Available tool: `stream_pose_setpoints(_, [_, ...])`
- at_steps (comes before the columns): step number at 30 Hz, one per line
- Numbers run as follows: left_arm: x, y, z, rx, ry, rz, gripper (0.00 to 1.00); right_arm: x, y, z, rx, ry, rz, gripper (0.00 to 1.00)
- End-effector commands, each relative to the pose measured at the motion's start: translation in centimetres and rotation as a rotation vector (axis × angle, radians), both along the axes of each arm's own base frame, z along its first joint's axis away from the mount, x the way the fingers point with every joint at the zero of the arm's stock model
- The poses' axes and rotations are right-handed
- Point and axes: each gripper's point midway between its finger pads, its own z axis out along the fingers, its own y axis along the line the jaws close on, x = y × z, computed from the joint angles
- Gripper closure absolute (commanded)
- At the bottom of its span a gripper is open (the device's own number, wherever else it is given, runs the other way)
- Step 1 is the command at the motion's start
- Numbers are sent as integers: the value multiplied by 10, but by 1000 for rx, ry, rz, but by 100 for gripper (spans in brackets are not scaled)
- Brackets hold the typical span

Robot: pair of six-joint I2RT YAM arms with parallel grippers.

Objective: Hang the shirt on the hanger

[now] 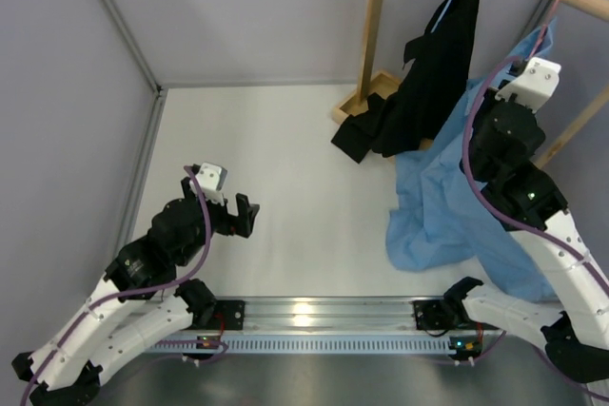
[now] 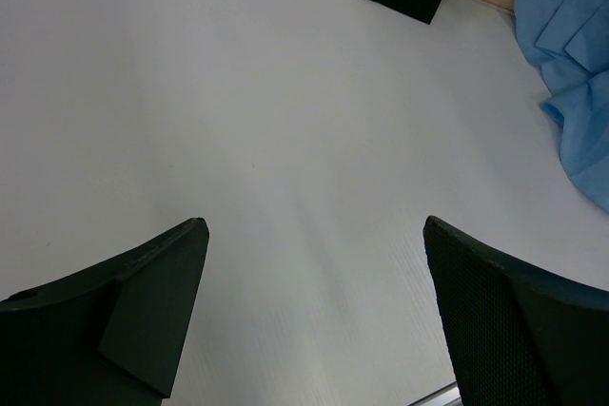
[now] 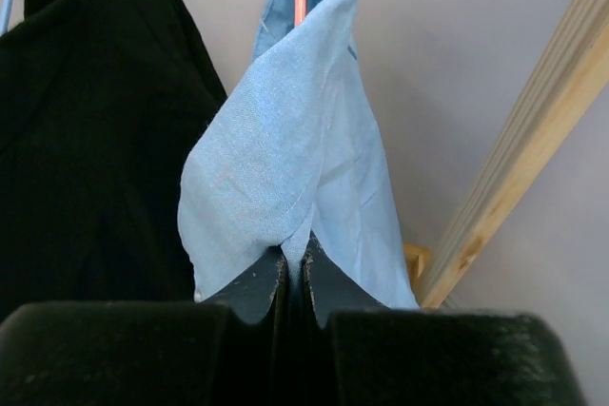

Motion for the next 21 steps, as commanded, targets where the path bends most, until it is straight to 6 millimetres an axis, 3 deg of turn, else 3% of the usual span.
stream_pose_setpoints(1, [4,-5,10,-33,-34,-8,2,-3,-10,46,6,-165,-26,100])
stream_pose_setpoints(10, [3,-4,13,-40,-39,-6,2,2,-36,70,-45,-213,-73,100])
stream_pose_setpoints(14, [3,-3,13,-47,-43,-5,2,9,-48,68,-71,-200,-110,100])
stream_pose_setpoints(21, [4,-5,13,-47,-41,-15,2,20,-53,63,-80,-183,-128,100])
